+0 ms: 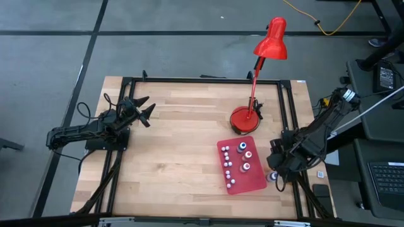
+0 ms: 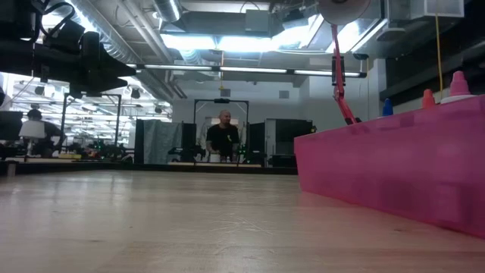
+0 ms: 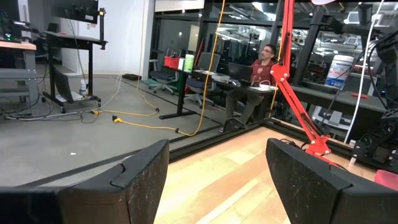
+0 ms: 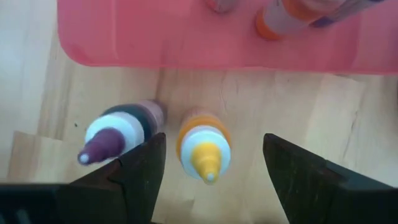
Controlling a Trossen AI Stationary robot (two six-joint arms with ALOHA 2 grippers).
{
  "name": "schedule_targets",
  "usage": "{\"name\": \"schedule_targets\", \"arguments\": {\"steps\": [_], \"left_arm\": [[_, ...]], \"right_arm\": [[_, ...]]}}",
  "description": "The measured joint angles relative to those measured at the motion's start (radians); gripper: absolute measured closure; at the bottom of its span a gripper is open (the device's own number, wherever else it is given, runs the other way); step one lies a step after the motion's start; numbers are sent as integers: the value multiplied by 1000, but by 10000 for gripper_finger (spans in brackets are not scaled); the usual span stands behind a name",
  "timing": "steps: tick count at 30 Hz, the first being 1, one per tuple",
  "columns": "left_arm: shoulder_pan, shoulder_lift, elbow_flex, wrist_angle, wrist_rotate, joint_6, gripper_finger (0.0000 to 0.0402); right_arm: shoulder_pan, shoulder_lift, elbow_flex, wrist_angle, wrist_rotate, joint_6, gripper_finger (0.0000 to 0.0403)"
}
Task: Pick & Place food coloring
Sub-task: Put the large yellow food coloring bottle into the red bin
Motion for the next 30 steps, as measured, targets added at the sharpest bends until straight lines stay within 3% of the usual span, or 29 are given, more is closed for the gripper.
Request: {"name": "schedule_targets", "arguments": {"steps": [10, 14, 21, 26, 30], "left_arm": [[0, 0, 0, 0, 0, 0, 137], [0, 0, 0, 0, 0, 0, 137], [0, 0, 0, 0, 0, 0, 137], [0, 0, 0, 0, 0, 0, 137], [0, 0, 0, 0, 0, 0, 137]], "right_arm": [[0, 0, -64, 60, -19, -1, 138], [0, -1, -49, 62, 1, -5, 173], [0, -1, -48, 58, 3, -3, 285], [0, 0, -40, 46, 3, -2, 286], [-1, 0, 43, -36, 45, -6, 286]]}}
